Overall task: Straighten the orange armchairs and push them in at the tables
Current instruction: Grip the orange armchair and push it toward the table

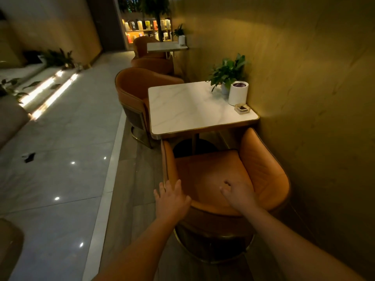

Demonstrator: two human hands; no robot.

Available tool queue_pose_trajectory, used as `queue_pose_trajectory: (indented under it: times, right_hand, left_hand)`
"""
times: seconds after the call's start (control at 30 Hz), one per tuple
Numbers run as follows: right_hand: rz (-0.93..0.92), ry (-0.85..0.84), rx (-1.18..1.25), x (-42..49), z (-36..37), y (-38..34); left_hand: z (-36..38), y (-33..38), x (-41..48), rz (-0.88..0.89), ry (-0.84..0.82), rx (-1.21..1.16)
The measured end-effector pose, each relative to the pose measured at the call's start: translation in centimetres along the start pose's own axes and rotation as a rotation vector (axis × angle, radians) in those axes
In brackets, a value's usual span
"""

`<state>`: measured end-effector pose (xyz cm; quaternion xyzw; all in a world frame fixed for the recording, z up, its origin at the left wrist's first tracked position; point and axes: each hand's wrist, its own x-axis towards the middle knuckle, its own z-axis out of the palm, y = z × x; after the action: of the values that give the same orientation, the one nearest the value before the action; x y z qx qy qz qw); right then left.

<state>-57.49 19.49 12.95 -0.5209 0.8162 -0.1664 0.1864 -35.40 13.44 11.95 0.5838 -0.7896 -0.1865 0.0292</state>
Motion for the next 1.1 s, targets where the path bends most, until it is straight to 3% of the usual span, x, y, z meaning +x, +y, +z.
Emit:
queue_pose_trajectory:
  times: [0.37, 1.1]
  right_hand:
    - [-0.103, 0.005, -0.026, 1.1, 1.4, -7.4]
    - [-0.064, 0.068, -0.026, 11.9, 9.3, -33.0]
  left_hand:
    - [-4.0, -6.3, -0.5, -0.017, 0.063, -0.042]
    - [-17.0, -28.5, 13.1, 0.054, 0.155, -0.040]
